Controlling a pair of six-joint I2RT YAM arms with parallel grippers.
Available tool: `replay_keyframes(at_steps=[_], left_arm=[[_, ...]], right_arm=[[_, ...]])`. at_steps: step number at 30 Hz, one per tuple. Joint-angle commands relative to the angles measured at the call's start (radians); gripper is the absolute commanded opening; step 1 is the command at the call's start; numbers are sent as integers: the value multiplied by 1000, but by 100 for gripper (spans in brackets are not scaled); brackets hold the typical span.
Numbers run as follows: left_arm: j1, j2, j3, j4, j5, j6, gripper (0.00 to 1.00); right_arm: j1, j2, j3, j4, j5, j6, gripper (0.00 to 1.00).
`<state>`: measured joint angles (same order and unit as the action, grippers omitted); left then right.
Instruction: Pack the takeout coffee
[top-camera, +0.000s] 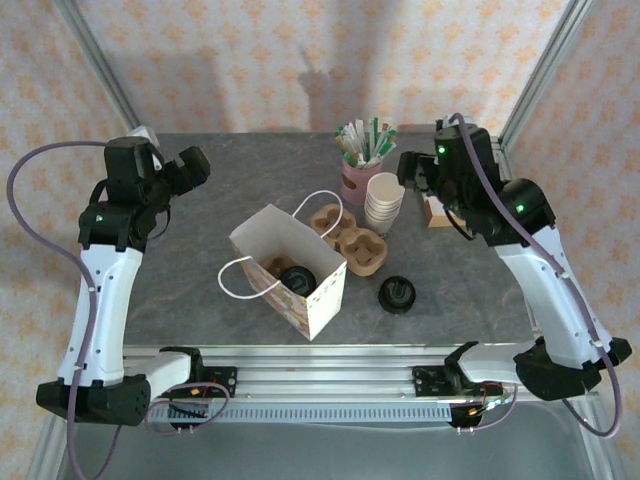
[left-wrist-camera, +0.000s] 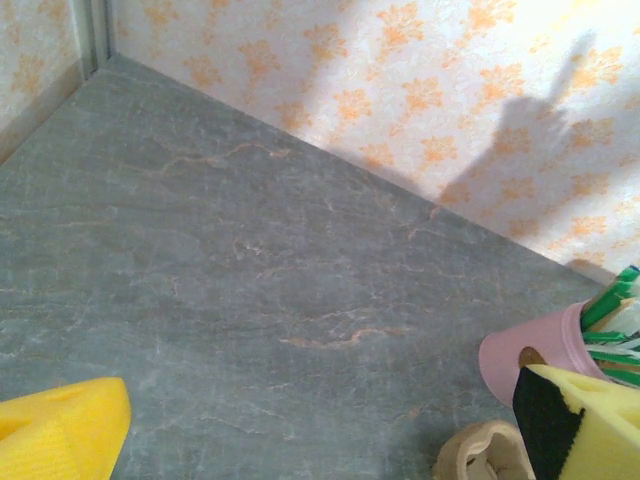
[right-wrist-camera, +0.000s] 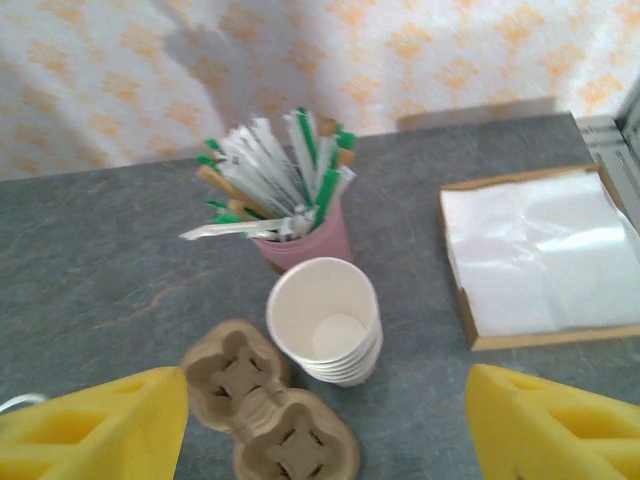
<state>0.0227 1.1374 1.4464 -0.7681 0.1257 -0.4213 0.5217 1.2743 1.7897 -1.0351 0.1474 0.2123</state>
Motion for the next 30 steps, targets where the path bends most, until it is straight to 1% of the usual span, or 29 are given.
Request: replay_keyframes(at_steps=[1,4,5,8,12,13,16,20,24,30], left_arm=[[25,-8,-39,28,9,-13,100],[54,-20,-81,49,30,-18,99],[65,-21,-91,50,41,-20,97],[84,-25,-117,52,76,-20,93],[88,-37,-147,51,105,-15,90],[88,-43,-156,54,114,-13,90],[88,-54,-168,48,120,-4,90],[88,-58,-171,36,119,7,90],[88,-63,-176,43,138,8,89],[88,-68,-178,33,155,16,88]], right_arm=[[-99,13,-37,44,-143,-16,73],[-175,51,-61,97,-251,-16,72],[-191,74,-58,107,-280,-14,68],[-200,135,-51,171,-373,-37,60],[-197,185,-87,302,-557,-152,59],[-188,196,-97,317,-592,-210,60],[-151,223,-106,307,-540,-361,64],[-131,242,-143,350,-487,-467,66],[-116,275,-163,427,-495,-496,67],[-108,383,-90,452,-427,-502,64]])
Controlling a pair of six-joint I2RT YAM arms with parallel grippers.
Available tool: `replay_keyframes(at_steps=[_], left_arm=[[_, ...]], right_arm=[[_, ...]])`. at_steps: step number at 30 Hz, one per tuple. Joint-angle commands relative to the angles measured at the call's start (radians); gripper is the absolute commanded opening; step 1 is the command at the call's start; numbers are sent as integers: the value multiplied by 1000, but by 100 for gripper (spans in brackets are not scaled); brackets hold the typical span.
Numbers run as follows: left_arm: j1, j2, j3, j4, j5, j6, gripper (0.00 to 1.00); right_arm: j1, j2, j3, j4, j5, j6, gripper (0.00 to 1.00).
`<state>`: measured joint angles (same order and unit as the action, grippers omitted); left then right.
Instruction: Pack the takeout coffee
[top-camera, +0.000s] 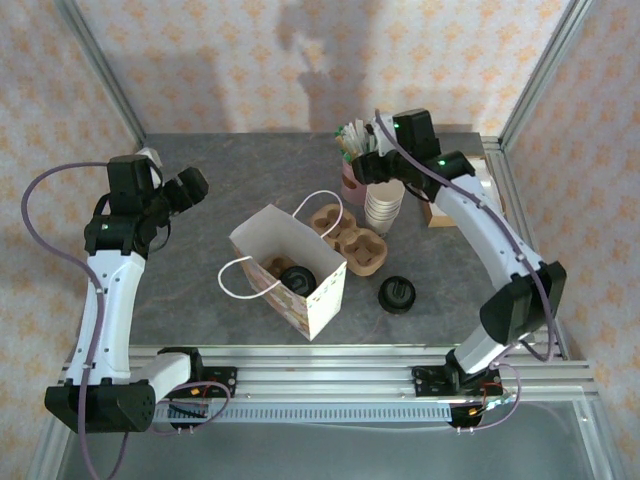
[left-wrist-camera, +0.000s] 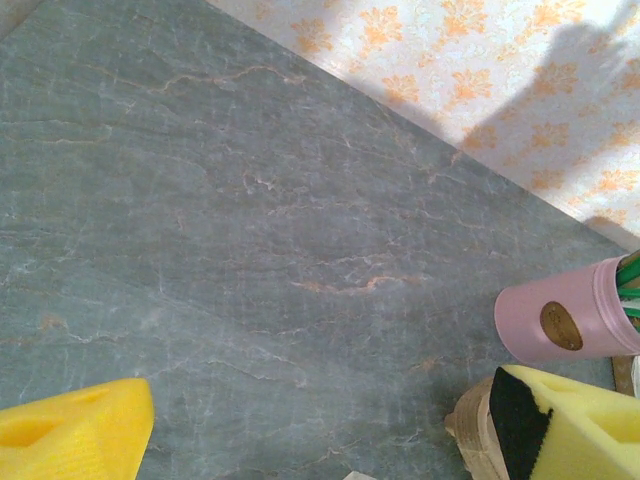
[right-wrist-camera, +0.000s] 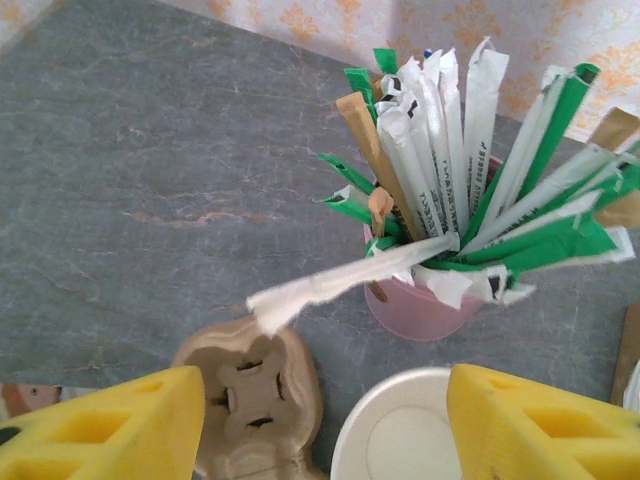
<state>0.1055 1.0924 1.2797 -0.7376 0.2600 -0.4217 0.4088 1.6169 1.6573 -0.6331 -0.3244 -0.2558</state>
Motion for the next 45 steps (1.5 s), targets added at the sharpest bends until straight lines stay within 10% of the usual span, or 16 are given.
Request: replay_keyframes(at_steps=[1,24,37,45], left_arm=[[5,-25,-12,1,23,17,88],[4,-46,-32,0,67,32,81],[5,-72,-11,-19,80,39,80],[4,-84,-17,-18,184,43,81]], right_arm=[[5,58,54,51,53,-36,64],[17,104,178,112,176,-2,1],[39,-80,316,-61,262,26,0],[101,-330,297,-182,111,167,0]])
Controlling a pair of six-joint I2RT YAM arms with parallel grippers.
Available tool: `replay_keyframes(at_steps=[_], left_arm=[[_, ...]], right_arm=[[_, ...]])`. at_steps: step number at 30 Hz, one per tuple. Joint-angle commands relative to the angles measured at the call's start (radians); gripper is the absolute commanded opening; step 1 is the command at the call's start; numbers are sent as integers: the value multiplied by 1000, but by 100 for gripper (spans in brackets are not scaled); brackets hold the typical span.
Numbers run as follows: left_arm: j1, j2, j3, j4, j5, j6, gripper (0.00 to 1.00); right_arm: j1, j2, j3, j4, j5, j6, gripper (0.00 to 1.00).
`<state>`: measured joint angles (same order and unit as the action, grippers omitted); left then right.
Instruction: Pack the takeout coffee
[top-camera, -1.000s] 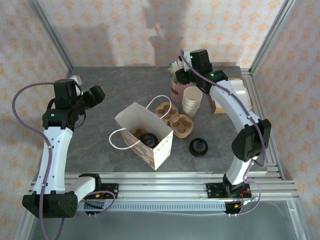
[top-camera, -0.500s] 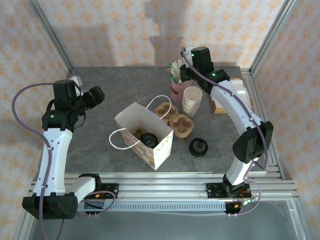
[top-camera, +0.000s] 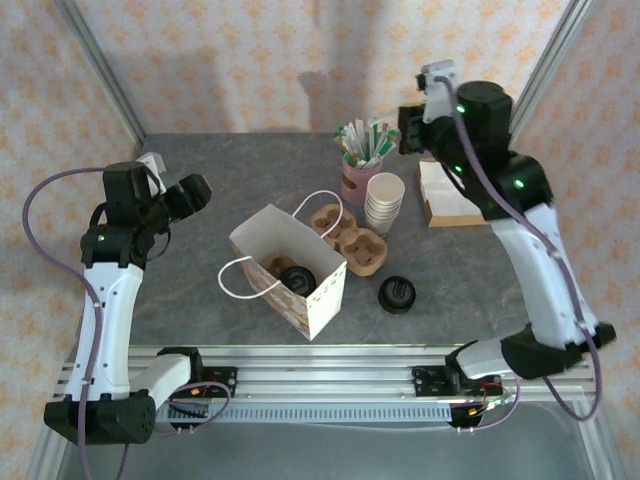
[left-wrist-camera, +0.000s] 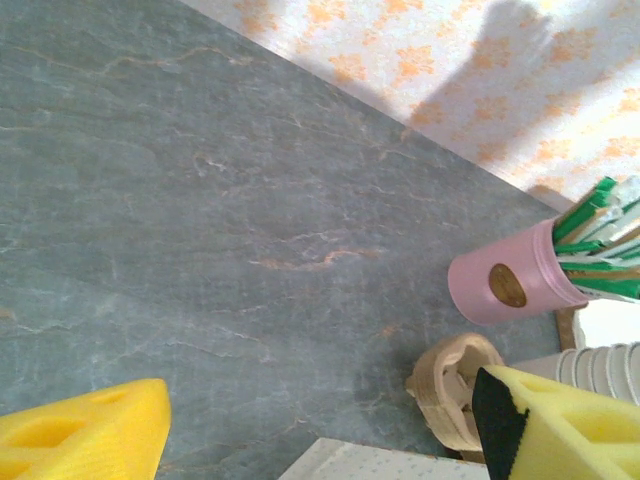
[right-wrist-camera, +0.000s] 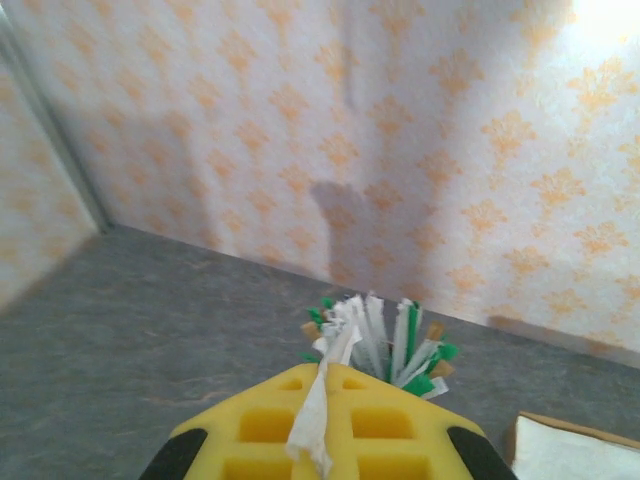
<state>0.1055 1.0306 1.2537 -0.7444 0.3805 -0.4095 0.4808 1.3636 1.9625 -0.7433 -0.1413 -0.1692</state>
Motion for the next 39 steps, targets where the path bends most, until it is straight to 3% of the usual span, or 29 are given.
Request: replay_keyframes(at_steps=[1,8,15,22,28,29,30,34,39], left_arm=[[3,-24,7,-9,82,31,81],[-12,-37,3,-6,139,36,81],[-40,-45,10,-23,114,47,81],[-49,-40,4,-26,103,54,81],[-52,-44,-6,-29,94,62,82],[-52,-46,-7,-29,92,61,82],[-52,-46,-10,-29,92,62,82],[-53,-44,-18,-23,93,63,82],[-53,-38,-20,-18,92,66,82]], right_arm=[[48,-108,-22,-72,-102,102,0],[283,-205,-97,-62,-180,204,0],[539,-124,-120,-130,-53,160,0],[616,17,-164,-145,35,143,0],[618,76,-299,66,-2,185,0],[619,82,-322,95,-5,191,6],[618,90,-335,113,8,196,22],[619,104,-337,109,76,197,45],[619,55,-284,60,202,180,52]])
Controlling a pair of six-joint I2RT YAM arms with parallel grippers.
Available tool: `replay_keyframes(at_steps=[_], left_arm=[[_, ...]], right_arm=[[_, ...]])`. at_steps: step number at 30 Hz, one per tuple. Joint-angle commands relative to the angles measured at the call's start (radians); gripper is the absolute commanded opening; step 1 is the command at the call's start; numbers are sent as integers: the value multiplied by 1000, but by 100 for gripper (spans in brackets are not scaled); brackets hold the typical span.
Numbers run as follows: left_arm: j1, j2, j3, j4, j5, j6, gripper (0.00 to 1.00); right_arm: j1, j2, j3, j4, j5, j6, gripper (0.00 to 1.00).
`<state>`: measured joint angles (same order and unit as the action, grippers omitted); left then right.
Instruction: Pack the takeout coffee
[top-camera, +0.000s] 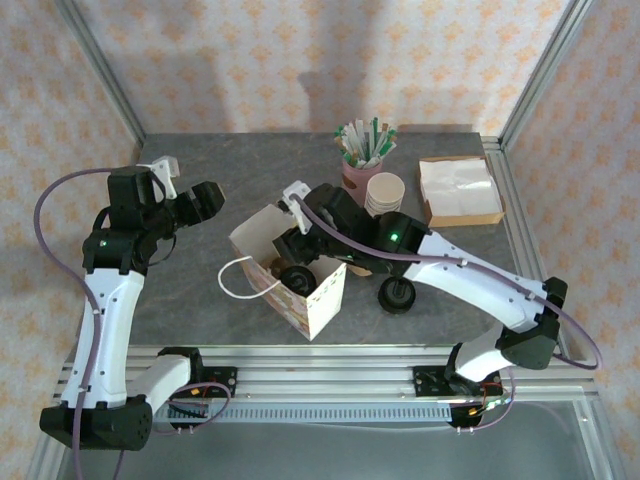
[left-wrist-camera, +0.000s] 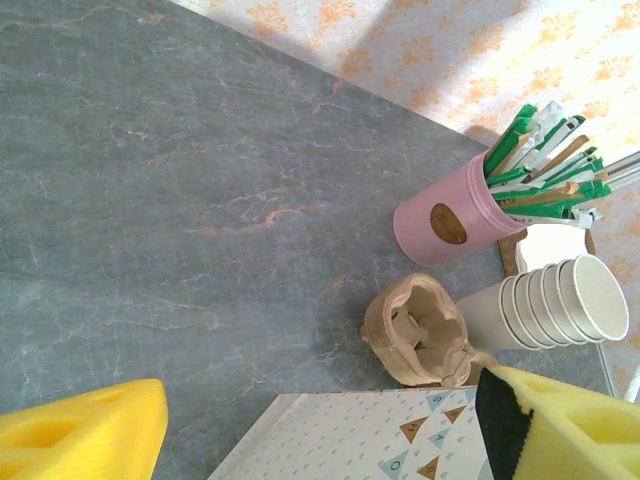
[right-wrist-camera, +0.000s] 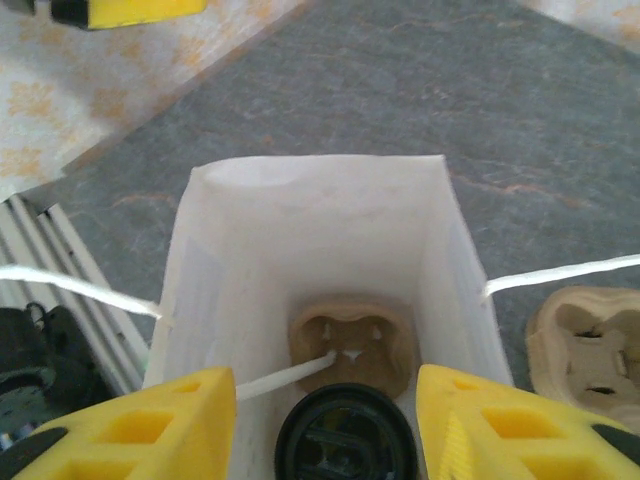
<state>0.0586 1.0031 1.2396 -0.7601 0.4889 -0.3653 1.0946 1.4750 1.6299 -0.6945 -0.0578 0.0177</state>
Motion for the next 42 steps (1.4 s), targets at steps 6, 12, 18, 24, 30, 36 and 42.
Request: replay_keyframes(at_steps=[6,12,18,24,30,36,42], left_arm=[[-8,-12,-20,6,-21,20,82],[-8,-8,-21,2,-29,32,82],[-8,-1,-27,4,-34,48,82],[-8,15,-25,2,-32,68,82],[-9,14,-30,-5,-5,92,82],[-9,11,-38,-15,-33,115,83],[-8,5,-52,1,-35,117,84]], right_arm=[[-43,-175,59,-15,432,-16,51],[-478,-241,18,-118,297,89,52],[-975,-146,-76,-105,-89,145,51],[-1134,137,-55,-93,-183,136,48],[-1177,382,23,-60,-152,119,48],[-1187,559,149,-92,-87,94,48],[-1215,672,263,-97,-84,85,46]])
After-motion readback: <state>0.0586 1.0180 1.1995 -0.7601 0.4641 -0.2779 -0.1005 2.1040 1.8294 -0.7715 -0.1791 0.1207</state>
